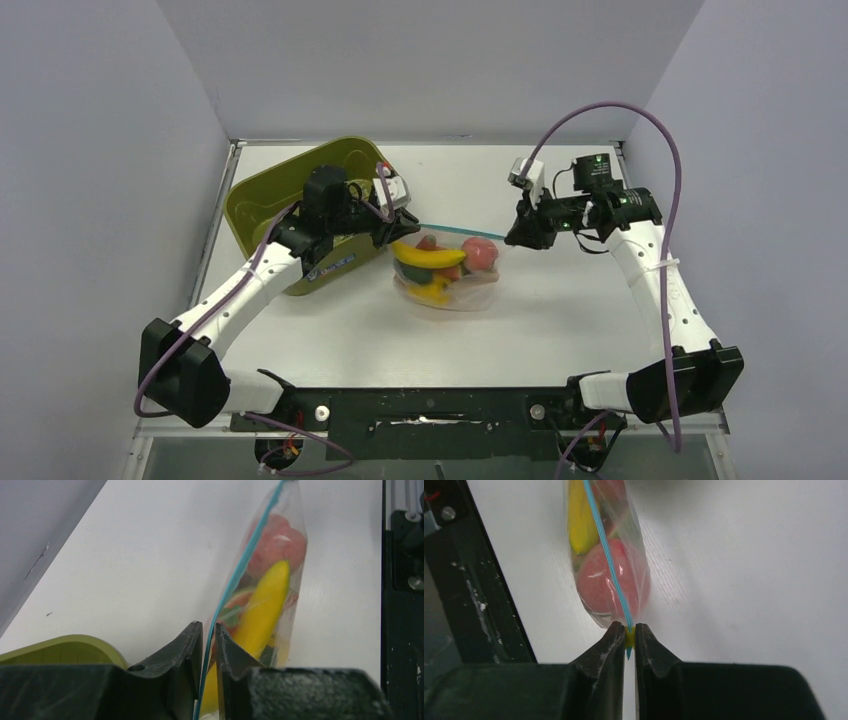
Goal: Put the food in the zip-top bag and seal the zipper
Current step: Zip the zipper food storage bag at the center of the board, then place the zipper food storage bag at the center of the board.
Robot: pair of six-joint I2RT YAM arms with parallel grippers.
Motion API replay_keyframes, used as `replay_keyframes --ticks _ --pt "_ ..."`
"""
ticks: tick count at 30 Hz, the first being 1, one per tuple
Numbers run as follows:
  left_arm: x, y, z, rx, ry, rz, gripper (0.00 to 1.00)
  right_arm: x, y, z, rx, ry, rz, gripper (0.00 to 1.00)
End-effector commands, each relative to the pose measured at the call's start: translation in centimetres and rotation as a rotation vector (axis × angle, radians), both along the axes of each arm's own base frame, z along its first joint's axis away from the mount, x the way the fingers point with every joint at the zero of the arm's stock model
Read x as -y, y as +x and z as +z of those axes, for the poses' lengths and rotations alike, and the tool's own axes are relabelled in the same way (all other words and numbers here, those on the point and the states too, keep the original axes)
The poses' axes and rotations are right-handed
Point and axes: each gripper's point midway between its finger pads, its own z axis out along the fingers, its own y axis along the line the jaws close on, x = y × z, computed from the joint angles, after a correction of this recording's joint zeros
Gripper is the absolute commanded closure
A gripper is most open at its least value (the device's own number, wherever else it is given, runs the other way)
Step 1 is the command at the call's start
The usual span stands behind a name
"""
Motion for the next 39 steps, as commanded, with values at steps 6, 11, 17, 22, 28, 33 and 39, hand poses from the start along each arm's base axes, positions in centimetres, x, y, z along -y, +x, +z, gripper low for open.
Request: replay_keyframes --ticks 6,11,17,22,28,33,39 --pt "-1.2 4.3 7.9 0.136 -0.132 0.176 0.66 -3.5 -3.6 2.2 -0.339 0.223 -0.286 1.0" --pt "-1.6 5.7 9.2 0.135 -0.171 0.261 0.58 -1.0 -3.0 2.0 -0.347 0.244 -0.451 1.0" --pt "-2.3 6.9 10.1 0.12 -0.183 0.35 0.48 3.4 -0.4 0.0 -0.362 0.146 -0.7 1.0" --pt "-3.1 7.4 9.5 0.104 -0.163 0.41 0.47 6.8 2.0 -1.7 -0.311 0.077 -0.842 1.0" --pt "-3.9 8.0 8.1 0.057 -0.149 0.487 0.45 11.5 6.5 -3.4 -0.165 0.044 -0.963 0.98" --pt "-4.9 8.8 7.3 0.0 -0.155 0.588 0.41 15.3 8.1 -5.8 -0.161 -0.004 -1.044 0.9" --pt "-7.0 9.9 6.9 -0.029 -0.146 0.743 0.4 16.5 9.0 -4.1 -0.135 0.003 -1.136 0.61"
